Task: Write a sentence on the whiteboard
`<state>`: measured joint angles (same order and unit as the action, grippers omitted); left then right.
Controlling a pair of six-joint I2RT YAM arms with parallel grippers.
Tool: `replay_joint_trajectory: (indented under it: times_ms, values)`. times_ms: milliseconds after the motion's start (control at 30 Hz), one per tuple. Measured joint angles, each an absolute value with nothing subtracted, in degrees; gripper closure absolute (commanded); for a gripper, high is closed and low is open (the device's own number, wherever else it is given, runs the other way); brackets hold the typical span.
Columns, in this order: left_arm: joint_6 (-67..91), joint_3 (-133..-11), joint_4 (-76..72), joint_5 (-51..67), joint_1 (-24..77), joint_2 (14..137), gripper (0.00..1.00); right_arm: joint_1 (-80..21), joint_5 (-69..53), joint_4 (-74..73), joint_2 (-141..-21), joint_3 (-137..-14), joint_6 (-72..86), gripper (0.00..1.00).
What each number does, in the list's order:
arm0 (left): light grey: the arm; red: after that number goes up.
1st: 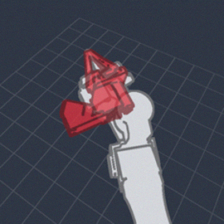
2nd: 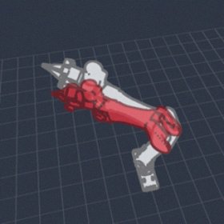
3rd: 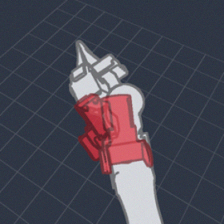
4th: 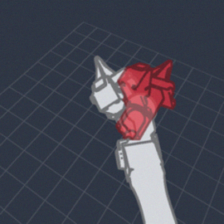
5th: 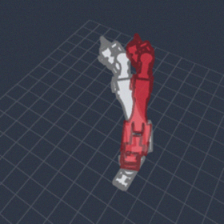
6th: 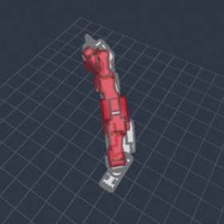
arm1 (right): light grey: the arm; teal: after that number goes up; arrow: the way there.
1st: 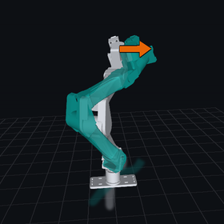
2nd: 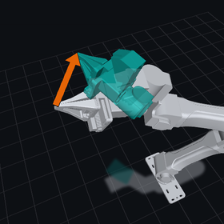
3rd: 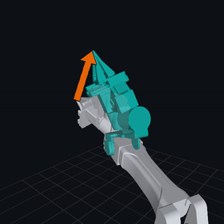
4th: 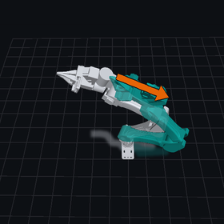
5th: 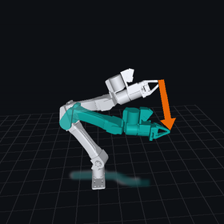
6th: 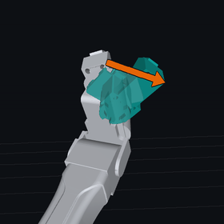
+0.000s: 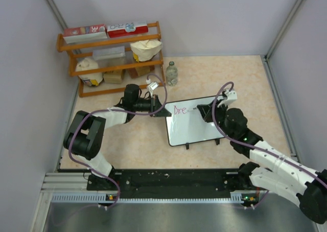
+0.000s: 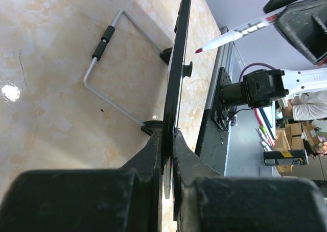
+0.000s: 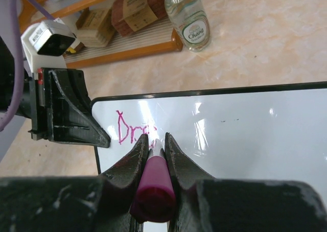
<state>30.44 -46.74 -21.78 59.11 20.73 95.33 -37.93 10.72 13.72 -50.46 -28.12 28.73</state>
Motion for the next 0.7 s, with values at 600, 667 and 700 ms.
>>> replay_joint_trajectory:
  times_ms: [600, 667, 700]
  values:
    - [30.3, -46.83, -21.76, 59.13, 20.75, 95.33, 1.0, -36.45, 11.51, 13.74, -50.28, -28.18, 28.62, 1.0]
    - [30.33, -46.83, -21.76, 59.13, 20.75, 95.33, 1.0, -36.45, 11.49, 13.78, -50.48, -28.23, 28.62, 1.0]
    - [30.33, -46.83, -21.76, 59.13, 20.75, 95.33, 1.0, -36.45, 11.51, 13.8, -50.57, -28.25, 28.64, 1.0]
